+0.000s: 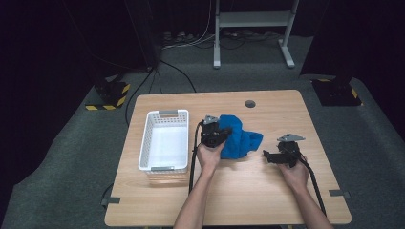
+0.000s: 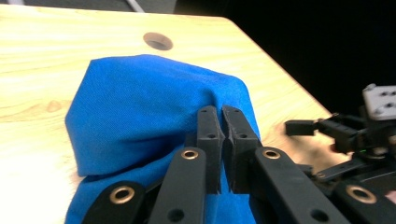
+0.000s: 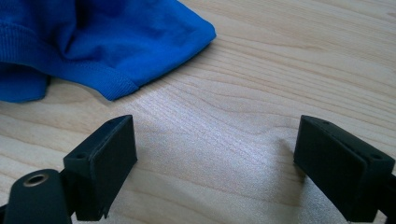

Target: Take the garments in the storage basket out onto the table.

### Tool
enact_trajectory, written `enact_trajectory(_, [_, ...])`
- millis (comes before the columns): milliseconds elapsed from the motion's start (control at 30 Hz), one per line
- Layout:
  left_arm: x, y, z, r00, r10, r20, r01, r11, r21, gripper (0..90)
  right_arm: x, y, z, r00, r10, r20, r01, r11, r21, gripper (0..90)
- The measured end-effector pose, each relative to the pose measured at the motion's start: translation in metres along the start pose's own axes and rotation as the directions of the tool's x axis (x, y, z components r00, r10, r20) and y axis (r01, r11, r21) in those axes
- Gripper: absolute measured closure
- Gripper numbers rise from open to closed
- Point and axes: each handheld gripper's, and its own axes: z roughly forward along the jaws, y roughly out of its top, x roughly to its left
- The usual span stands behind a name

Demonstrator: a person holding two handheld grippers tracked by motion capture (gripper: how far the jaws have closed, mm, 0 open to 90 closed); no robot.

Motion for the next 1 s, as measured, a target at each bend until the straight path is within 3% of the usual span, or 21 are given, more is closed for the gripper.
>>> enact_trajectory(133, [0.000,-0.004,0.005,0.9996,0.019,-0.019,-0.018,0.9997,0.019,83.4,0.000,0.000,0.000,1.0000,0.000,0.000,0.000,1.000,0.000,12.6])
enact_trajectory(167, [0.001,-0.008,0.009,0.9985,0.037,-0.041,-0.035,0.9986,0.041,83.0,0.000,0.000,0.000,1.0000,0.000,0.000,0.000,1.000,0.000,12.5])
enact_trajectory(433, [0.008,-0.023,0.022,0.9961,0.044,-0.077,-0.037,0.9952,0.091,73.7,0.000,0.000,0.000,1.0000,0.000,0.000,0.000,1.000,0.000,12.5])
enact_trajectory(767, [0.010,-0.025,0.010,0.9936,0.041,-0.106,-0.036,0.9984,0.044,42.4,0.000,0.000,0.000,1.0000,0.001,0.000,-0.001,1.000,0.000,12.5])
enact_trajectory(833, [0.012,-0.027,0.003,0.9907,0.052,-0.126,-0.049,0.9984,0.029,37.4,0.000,0.000,0.000,1.0000,0.001,0.000,-0.001,1.000,0.000,12.5])
enact_trajectory(1000, [0.013,-0.031,-0.005,0.9876,0.057,-0.146,-0.056,0.9984,0.010,32.5,0.000,0.000,0.000,1.0000,0.000,0.000,0.000,1.000,0.000,12.5])
